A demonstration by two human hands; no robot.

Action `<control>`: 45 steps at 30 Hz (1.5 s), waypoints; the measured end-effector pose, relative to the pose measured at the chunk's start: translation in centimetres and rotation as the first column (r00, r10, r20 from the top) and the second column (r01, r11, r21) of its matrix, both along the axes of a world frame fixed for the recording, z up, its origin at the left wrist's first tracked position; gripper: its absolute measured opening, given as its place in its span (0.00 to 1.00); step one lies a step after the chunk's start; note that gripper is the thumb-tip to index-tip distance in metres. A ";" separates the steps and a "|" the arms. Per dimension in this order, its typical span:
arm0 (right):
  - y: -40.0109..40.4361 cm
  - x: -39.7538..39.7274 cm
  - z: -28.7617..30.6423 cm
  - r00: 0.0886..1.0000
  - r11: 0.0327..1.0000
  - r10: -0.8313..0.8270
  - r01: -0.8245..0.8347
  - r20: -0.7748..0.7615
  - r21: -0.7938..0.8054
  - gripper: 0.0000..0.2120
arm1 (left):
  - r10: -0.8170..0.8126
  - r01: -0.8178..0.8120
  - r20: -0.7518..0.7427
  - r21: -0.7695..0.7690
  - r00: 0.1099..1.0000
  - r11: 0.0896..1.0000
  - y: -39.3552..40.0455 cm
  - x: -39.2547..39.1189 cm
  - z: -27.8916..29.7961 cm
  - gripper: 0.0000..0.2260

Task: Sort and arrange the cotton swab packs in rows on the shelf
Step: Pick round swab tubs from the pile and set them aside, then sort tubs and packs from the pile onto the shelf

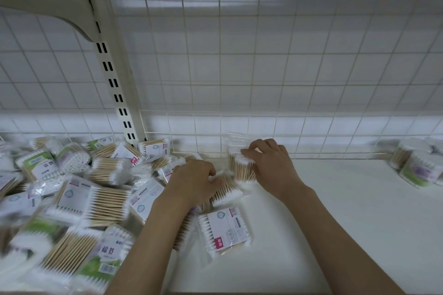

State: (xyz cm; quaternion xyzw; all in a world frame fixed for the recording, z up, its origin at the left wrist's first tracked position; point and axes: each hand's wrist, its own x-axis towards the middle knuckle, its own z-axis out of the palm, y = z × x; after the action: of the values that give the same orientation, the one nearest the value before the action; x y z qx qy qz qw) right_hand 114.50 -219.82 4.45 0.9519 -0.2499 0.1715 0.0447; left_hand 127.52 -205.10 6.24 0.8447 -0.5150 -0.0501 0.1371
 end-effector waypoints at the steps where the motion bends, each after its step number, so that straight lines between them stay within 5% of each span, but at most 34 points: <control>1: -0.2 0.0 0.1 1.000 1.000 0.004 -0.004 -0.013 -0.010 0.24 | -0.001 0.001 -0.004 0.003 1.000 1.000 0.0 0.0 0.0 0.15; 9: 0.2 -0.4 0.3 1.000 0.999 0.028 -0.028 0.005 0.035 0.23 | -0.042 0.039 -0.059 -0.047 0.997 0.998 -0.7 -0.1 0.3 0.15; 21: 1.3 0.5 0.2 0.996 0.996 -0.004 -0.004 0.087 0.090 0.21 | -0.064 0.065 -0.012 0.093 0.998 0.994 -2.1 0.2 1.3 0.21; 31: 2.2 -0.1 0.0 0.991 0.999 -0.047 0.043 0.122 0.032 0.20 | -0.024 0.024 0.017 -0.033 1.000 0.999 0.2 1.1 1.3 0.20; 41: 1.7 0.4 -0.3 0.992 0.985 -0.028 0.006 0.120 0.175 0.21 | -0.028 0.028 -0.002 -0.043 1.000 0.999 1.7 1.0 1.1 0.13; 45: 1.2 0.9 0.0 0.999 0.998 -0.030 0.029 0.015 0.064 0.20 | -0.043 0.040 -0.071 -0.047 0.997 0.998 2.2 1.2 0.8 0.15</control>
State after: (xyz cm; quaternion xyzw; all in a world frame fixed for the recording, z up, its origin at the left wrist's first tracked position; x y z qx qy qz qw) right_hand 115.43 -218.63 4.48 0.9477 -0.2696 0.1703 0.0150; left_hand 128.76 -202.92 7.07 0.8281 -0.5281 -0.0714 0.1737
